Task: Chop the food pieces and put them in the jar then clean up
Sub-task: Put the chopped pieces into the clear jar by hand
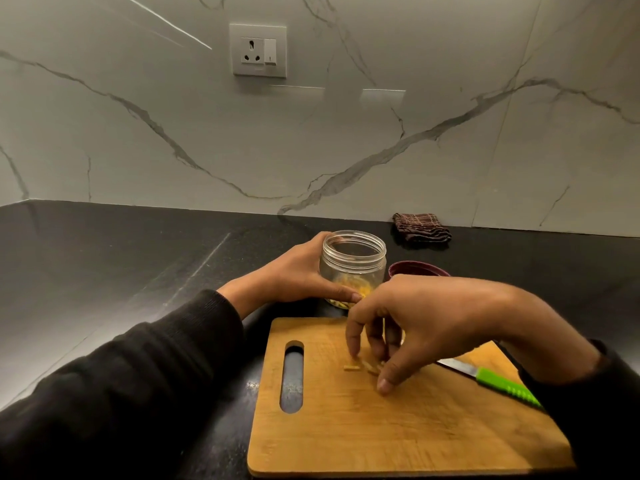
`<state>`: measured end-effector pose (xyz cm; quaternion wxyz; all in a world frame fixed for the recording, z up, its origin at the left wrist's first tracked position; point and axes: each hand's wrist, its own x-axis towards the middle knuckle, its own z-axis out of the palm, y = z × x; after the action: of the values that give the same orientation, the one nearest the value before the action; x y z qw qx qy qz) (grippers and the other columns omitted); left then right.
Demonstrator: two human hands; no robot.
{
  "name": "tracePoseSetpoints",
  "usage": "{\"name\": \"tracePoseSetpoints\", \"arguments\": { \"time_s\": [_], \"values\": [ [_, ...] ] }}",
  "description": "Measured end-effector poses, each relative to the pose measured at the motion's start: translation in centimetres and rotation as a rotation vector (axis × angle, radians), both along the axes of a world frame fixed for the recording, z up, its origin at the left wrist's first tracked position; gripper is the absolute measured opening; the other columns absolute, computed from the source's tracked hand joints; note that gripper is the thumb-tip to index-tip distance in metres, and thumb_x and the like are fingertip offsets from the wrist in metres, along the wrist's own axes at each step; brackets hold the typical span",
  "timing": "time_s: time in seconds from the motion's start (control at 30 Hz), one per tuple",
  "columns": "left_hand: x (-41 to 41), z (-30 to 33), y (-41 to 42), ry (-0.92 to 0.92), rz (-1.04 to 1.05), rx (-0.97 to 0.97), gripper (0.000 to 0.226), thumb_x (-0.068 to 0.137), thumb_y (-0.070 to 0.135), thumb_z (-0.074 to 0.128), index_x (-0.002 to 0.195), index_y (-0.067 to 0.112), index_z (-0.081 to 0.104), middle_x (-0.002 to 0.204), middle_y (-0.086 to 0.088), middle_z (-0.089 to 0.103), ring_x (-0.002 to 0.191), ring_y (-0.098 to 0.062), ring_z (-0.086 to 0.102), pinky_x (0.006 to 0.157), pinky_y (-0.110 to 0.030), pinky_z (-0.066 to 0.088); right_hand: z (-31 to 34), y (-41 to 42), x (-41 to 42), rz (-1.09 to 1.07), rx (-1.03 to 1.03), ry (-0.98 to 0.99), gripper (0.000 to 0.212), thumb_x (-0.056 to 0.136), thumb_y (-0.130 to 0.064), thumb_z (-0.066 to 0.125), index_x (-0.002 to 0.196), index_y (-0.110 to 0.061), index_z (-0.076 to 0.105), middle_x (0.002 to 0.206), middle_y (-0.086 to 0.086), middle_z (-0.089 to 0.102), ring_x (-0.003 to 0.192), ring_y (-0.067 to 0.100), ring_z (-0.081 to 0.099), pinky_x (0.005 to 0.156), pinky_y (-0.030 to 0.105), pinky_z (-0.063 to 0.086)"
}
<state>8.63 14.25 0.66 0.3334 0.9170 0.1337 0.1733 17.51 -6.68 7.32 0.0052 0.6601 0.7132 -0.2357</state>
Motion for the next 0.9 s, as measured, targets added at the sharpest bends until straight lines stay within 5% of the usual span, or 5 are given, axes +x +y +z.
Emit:
{"name": "tracePoseSetpoints", "arguments": {
  "time_s": [0.1,0.43,0.67,0.9],
  "values": [
    [0.0,0.0,0.0,-0.002,0.001,0.001,0.100,0.066,0.041,0.090,0.146,0.025,0.032,0.134,0.013,0.053,0.125,-0.005,0.050,0.105,-0.026,0.041,-0.2,0.0,-0.6,0.049,0.025,0.071,0.030,0.085,-0.022,0.080,0.114,-0.027,0.069,0.096,-0.008,0.070,0.090,0.006,0.068,0.085,0.031,0.058],
    [0.0,0.0,0.0,-0.014,-0.006,0.007,0.102,0.065,0.043,0.090,0.147,0.025,0.032,0.139,0.008,0.054,0.127,-0.007,0.051,0.109,-0.033,0.042,-0.3,0.1,-1.2,0.057,0.109,0.062,0.011,0.089,-0.013,0.075,0.100,-0.015,0.076,0.097,-0.007,0.074,0.089,0.005,0.069,0.088,0.025,0.057],
    [0.0,-0.1,0.1,-0.021,-0.005,0.015,0.101,0.065,0.042,0.090,0.147,0.024,0.033,0.135,0.011,0.054,0.124,-0.005,0.052,0.104,-0.028,0.043,-0.8,0.1,-1.4,0.053,0.102,0.034,0.012,0.087,-0.011,0.076,0.099,-0.015,0.075,0.096,-0.006,0.073,0.088,0.007,0.069,0.085,0.024,0.057],
    [-0.2,0.1,0.1,-0.031,-0.021,0.038,0.098,0.065,0.043,0.090,0.144,0.026,0.036,0.126,0.015,0.057,0.117,-0.002,0.056,0.104,-0.034,0.048,0.1,0.4,0.8,-0.030,0.248,0.223,0.013,0.085,-0.005,0.075,0.094,-0.013,0.076,0.087,-0.006,0.072,0.082,0.007,0.068,0.077,0.021,0.056]
  ]
}}
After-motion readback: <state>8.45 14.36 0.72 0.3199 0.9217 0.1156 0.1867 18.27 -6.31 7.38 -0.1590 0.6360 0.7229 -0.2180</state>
